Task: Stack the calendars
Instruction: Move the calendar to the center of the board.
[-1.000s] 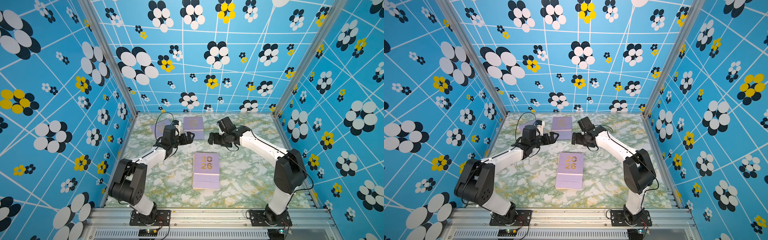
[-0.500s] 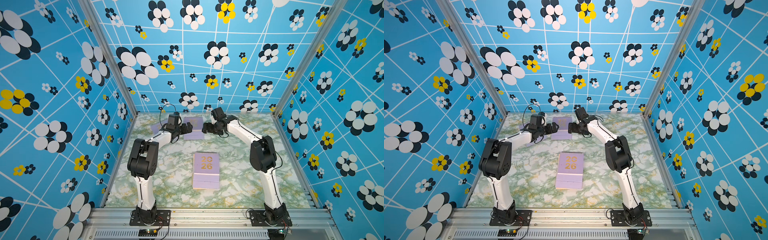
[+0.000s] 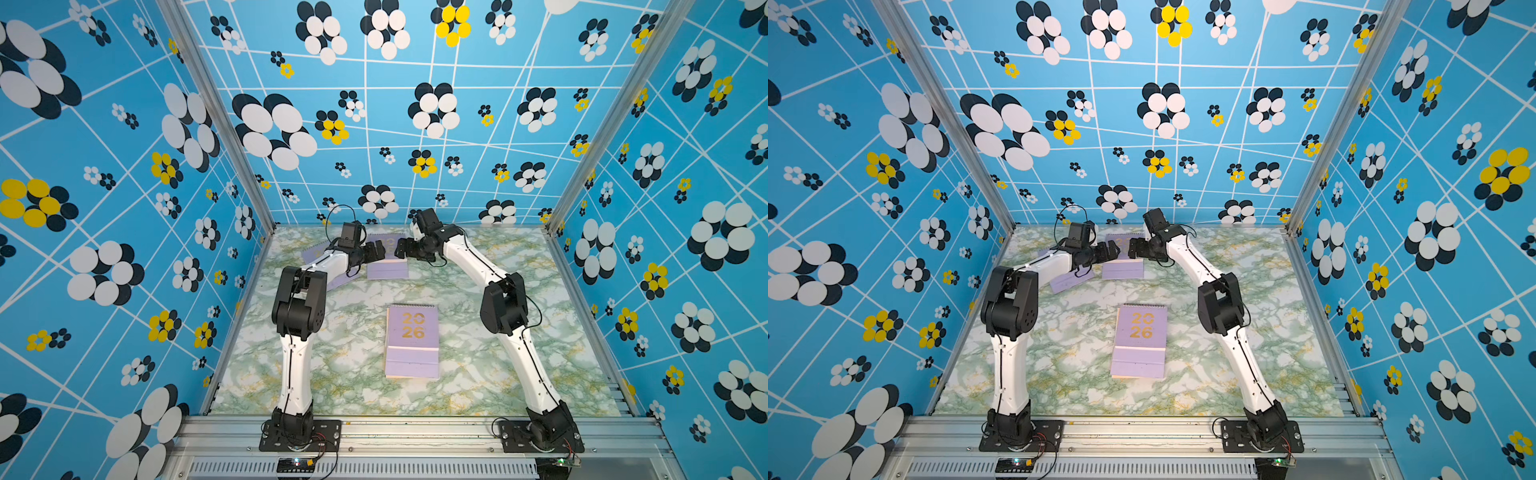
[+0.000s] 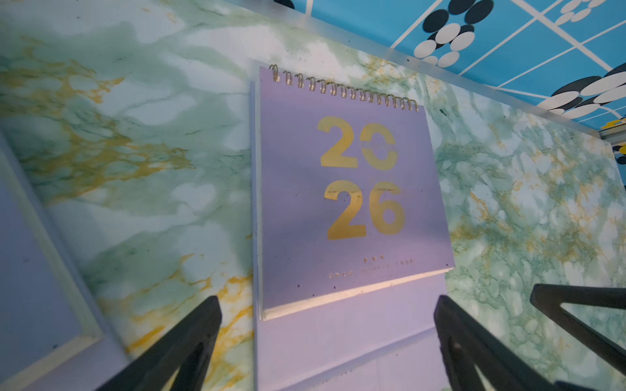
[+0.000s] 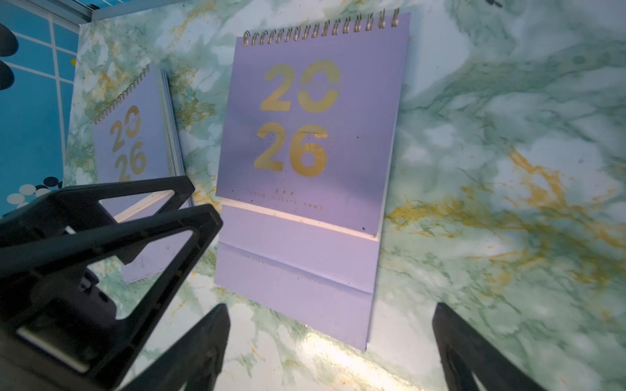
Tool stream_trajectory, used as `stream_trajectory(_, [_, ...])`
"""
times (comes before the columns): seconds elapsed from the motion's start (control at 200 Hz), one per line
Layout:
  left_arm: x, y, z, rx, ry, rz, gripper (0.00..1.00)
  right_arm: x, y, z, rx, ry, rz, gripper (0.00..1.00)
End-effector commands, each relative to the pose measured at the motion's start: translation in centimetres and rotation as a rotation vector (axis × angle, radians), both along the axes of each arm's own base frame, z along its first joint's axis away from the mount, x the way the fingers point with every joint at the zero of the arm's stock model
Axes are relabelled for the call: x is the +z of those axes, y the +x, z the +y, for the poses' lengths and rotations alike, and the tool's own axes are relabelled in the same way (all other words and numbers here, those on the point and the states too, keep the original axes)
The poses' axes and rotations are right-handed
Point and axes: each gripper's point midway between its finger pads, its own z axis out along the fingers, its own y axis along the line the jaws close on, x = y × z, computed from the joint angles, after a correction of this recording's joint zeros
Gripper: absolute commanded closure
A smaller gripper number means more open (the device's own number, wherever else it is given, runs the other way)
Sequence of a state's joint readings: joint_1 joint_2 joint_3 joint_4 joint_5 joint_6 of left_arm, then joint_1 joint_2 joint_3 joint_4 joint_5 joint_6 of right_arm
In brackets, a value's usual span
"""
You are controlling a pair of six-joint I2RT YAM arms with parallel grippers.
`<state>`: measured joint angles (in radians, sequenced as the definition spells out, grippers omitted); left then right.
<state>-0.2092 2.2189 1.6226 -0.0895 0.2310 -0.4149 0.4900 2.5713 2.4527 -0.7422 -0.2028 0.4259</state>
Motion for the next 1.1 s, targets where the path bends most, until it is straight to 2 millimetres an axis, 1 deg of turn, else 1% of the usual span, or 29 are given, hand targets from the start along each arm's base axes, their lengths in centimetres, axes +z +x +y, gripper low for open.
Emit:
stream_trajectory(0.0, [-0.8, 0.5, 0.5, 0.003, 0.01, 0.027, 0.0, -1.5, -0.4, -0.3, 0.003, -0.007, 0.054, 0.05])
stream_trajectory(0.205, [-1.9, 1.0, 0.3, 0.0, 0.0, 0.055, 0.0, -2.7, -0.3, 0.2, 0.001, 0.013, 0.072, 0.05])
stream_trajectory(0.305, [-2.4, 1.2, 0.1, -0.003, -0.008, 0.064, 0.0, -2.9, -0.2, 0.4, 0.0, 0.025, 0.073, 0.05])
stream_trajectory(0.385, [-2.4, 1.5, -0.1, -0.004, -0.027, 0.066, 0.01, -2.9, 0.0, 0.7, -0.002, 0.042, 0.071, 0.05])
stream_trajectory(0.55, [-2.7, 1.8, -0.8, -0.006, -0.071, 0.077, 0.01, -3.5, 0.1, 1.3, 0.002, 0.071, 0.089, 0.06])
stream_trajectory(0.765, [-3.8, 1.6, -2.2, -0.013, -0.127, 0.101, 0.02, -4.4, 0.0, 1.7, 0.007, 0.089, 0.105, 0.08])
stream_trajectory(0.944, [-4.4, 1.2, -3.5, -0.029, -0.144, 0.114, 0.02, -4.3, 0.1, 2.0, 0.009, 0.11, 0.11, 0.09])
stream_trajectory(1.094, [-4.8, 0.7, -3.7, -0.026, -0.154, 0.123, 0.03, -4.4, 0.0, 2.3, 0.011, 0.126, 0.117, 0.11])
